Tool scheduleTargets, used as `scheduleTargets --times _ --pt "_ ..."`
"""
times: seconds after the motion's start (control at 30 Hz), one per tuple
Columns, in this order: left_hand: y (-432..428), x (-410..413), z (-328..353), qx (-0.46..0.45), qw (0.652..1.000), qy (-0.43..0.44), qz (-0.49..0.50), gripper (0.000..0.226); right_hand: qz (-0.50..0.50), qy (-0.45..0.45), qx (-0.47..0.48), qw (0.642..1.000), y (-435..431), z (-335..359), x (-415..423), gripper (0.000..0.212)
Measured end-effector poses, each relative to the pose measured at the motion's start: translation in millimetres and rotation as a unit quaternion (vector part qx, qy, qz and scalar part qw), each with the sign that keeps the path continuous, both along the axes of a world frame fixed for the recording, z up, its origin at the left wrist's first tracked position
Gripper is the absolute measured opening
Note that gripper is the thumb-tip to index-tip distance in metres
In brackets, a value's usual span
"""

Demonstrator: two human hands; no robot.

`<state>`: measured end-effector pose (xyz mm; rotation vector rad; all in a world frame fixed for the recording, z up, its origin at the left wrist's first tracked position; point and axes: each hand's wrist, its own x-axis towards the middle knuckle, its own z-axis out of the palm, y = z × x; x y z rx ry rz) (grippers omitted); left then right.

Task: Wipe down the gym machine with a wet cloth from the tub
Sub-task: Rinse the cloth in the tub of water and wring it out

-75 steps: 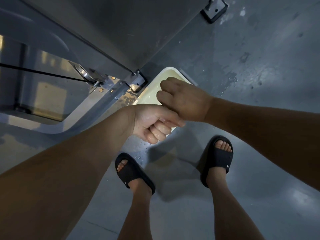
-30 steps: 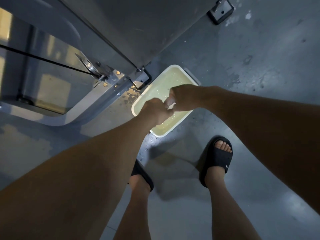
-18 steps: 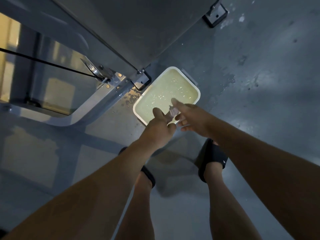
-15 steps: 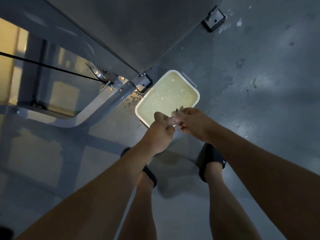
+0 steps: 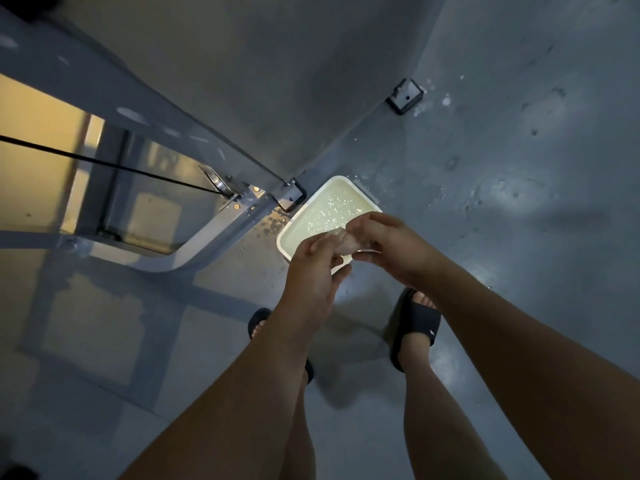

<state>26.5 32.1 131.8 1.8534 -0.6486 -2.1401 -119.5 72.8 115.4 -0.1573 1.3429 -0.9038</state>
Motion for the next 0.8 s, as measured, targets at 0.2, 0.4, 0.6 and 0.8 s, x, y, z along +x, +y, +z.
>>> scheduleTargets --times 0.2,0.4,0.6,0.8 --pt "-14 3 33 -0.07 0.997 0.012 -0.038 0.013 0.157 0.112 -0.006 0.981 -3 34 -1 0.015" --pt "-28 16 55 -0.114 0.987 0.04 -0.11 0.013 0.079 0.153 -0.028 0.985 -14 50 -8 0.012" --pt "-29 33 59 -0.086 0.992 0.091 -0.018 0.042 0.193 0.127 -0.05 0.972 -16 64 2 0.018" --pt "-30 42 53 -0.096 0.993 0.029 -0.059 0.053 0.12 0.085 -0.057 0.988 -19 66 7 0.028"
